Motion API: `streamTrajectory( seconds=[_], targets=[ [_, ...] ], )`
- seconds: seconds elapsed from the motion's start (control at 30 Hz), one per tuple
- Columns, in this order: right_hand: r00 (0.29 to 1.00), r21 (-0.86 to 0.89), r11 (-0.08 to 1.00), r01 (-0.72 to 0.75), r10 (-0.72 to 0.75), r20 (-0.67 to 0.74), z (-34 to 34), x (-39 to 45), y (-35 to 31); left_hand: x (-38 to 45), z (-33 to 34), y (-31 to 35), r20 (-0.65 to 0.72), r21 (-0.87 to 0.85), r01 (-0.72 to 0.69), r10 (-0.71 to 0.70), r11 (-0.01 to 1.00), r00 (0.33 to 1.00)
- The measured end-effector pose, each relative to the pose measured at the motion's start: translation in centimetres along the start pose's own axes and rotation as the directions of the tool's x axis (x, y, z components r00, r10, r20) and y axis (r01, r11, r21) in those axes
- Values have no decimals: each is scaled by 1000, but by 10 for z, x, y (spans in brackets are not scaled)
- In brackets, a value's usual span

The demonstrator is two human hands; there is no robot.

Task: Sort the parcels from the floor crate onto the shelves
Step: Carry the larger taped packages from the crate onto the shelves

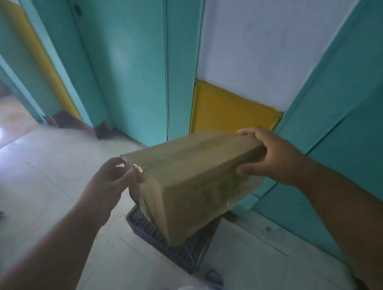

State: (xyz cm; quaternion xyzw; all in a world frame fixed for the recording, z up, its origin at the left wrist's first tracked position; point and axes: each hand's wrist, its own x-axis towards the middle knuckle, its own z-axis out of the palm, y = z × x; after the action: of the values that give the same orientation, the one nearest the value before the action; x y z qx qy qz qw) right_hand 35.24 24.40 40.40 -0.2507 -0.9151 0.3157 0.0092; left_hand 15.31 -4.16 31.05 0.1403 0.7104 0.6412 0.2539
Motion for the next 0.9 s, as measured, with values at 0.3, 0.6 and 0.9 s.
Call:
streamTrajectory(
  seconds=[0.3, 0.6, 0.9],
  targets=[
    [860, 250, 951, -182, 277, -428, 35, -17, -47, 1, -33, 40, 155, -188, 49, -19, 981, 988],
    [889, 377, 892, -250, 366, -276, 16, -58, -78, -3, -24, 46, 305, -138, 1, 41, 990, 952],
    [833, 273, 946, -176, 291, -471, 0, -75, -67, -12, 2, 42, 249, -159, 49, -8, 986, 968]
  ],
)
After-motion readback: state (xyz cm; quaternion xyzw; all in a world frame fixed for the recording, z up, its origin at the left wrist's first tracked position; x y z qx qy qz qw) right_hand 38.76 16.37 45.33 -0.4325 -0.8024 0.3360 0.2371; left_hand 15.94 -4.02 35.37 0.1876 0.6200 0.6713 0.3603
